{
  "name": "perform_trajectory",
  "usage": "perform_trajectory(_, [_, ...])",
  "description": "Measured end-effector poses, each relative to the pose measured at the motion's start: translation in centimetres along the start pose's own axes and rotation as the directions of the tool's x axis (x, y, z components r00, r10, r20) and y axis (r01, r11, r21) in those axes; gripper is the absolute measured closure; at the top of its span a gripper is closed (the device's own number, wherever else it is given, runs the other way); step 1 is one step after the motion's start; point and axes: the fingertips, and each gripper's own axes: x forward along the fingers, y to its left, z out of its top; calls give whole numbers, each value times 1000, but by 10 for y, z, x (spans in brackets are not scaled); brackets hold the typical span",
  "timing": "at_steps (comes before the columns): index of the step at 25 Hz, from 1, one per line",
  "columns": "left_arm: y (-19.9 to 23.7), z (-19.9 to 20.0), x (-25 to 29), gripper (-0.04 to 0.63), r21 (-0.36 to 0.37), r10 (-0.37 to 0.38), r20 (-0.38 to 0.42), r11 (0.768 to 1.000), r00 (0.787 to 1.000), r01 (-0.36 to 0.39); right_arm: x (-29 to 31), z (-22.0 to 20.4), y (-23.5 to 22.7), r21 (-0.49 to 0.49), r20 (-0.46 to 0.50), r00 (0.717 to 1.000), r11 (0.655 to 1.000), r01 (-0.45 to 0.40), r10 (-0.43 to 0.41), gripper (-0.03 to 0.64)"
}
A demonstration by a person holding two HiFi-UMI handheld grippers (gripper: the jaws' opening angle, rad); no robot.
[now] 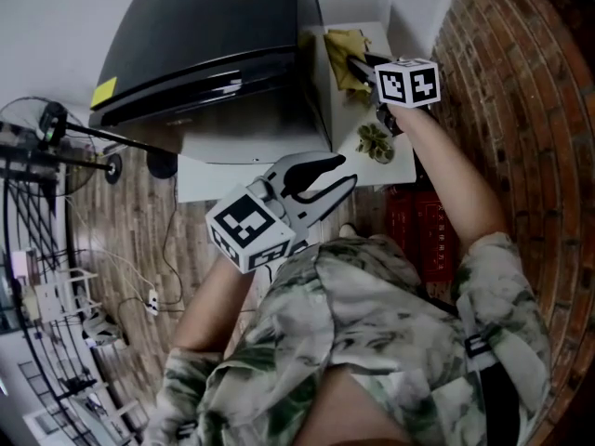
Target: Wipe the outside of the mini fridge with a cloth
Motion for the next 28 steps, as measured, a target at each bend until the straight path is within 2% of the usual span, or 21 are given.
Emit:
perform_trajectory(4, [-1, 1, 3, 476, 4, -20, 3, 1000, 1000, 20, -34, 43, 35, -3, 93, 994, 998, -64, 64, 528])
perform_trajectory(8, [-4, 1, 5, 476, 2, -35, 5, 999, 999, 35, -70, 78, 70, 27, 193, 972, 990, -141, 133, 526])
perform_trajectory(12, [-5, 1, 5, 476, 5, -42, 4, 999, 999, 42, -87, 89, 99, 39, 237, 950, 975, -217, 202, 528])
perform_trajectory(15, [-6, 2, 5, 476, 8, -41, 4, 999, 999, 41, -78, 76, 106, 15, 205, 957, 977, -214, 206, 528])
perform_trajectory(20, [-6, 0, 2, 476, 5, -37, 1, 999, 999, 37, -55, 39, 94, 7, 131, 978, 986, -165, 163, 528])
perform_trajectory(28, [-1, -8, 1, 476, -15, -15, -4, 1000, 1000, 14, -15, -38, 65, -20, -16, 995, 995, -100, 99, 526])
